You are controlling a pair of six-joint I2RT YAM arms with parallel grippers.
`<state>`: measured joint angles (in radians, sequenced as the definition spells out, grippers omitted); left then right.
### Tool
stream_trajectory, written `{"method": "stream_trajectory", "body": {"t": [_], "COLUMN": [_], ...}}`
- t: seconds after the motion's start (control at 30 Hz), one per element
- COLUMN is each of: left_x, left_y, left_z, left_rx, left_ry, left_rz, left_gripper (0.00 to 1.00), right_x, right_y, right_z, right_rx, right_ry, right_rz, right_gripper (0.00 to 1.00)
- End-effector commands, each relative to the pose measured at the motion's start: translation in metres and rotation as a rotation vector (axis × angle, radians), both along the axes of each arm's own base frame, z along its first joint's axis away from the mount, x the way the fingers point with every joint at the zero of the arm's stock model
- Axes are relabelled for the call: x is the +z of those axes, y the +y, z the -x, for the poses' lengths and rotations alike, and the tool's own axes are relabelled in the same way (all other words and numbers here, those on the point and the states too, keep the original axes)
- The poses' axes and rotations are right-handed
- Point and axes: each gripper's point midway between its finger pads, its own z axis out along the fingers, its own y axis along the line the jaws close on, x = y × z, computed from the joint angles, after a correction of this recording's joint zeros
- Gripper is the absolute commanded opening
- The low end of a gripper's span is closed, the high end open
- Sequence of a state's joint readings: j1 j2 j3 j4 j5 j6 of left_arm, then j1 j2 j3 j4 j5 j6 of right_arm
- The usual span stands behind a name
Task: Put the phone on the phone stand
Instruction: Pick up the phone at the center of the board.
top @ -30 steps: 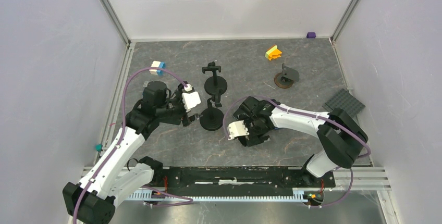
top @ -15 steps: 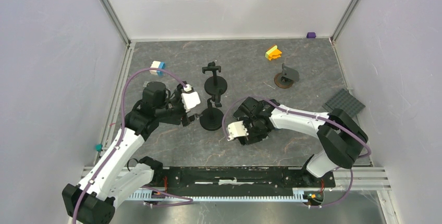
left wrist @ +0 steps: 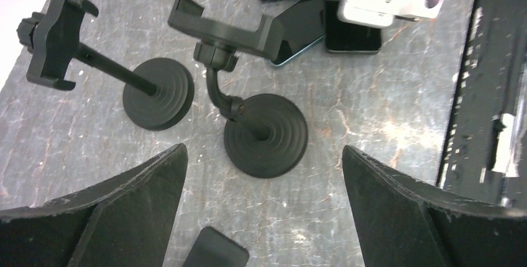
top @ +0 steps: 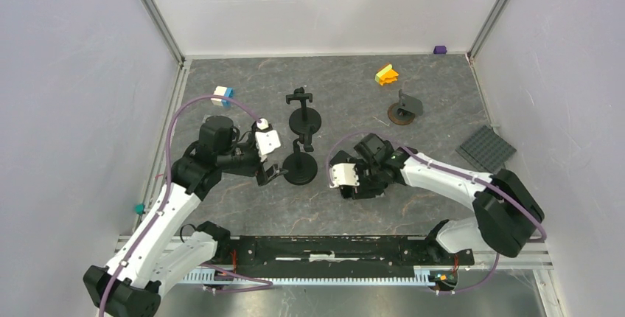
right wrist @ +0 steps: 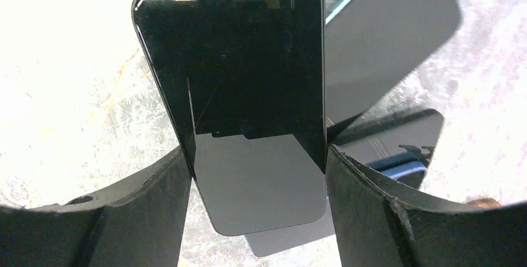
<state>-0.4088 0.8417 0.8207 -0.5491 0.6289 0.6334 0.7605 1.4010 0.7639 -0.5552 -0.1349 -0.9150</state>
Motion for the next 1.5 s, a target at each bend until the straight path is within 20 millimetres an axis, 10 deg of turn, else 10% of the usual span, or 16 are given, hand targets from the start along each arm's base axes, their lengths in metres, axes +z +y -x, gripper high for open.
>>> {"method": "stream_trajectory", "body": {"t": [0.0, 0.6, 0.8, 1.47], "left_x": [0.034, 0.145, 0.170, 0.121], "left_y": [-0.014, -0.090, -0.110, -0.150], "left_z": [0.019, -0.006, -0.052, -0.083], "left_rx": [-0.025, -0.021, 0.156, 0.246], "left_ry": [0.066, 0.260, 0.352, 0.589], "left_rz": [0.104, 0.379, 0.508, 0.482], "left_gripper": [0.98, 0.92, 0.88, 0.59], "right_x": [0.033, 0.199, 0.246, 0.253], "right_y": [0.020, 0.041, 0.048, 0.046], "right_z": [-0.013, -0.076, -0.086, -0.083], "right_rx": [-0.048, -0.283, -0.264, -0.260], "right_ry": [-0.060, -0.265, -0.337, -0.351], "right_rz": [-0.178, -0.669, -0.735, -0.748], "right_gripper": [0.21, 0.16, 0.16, 0.16]}}
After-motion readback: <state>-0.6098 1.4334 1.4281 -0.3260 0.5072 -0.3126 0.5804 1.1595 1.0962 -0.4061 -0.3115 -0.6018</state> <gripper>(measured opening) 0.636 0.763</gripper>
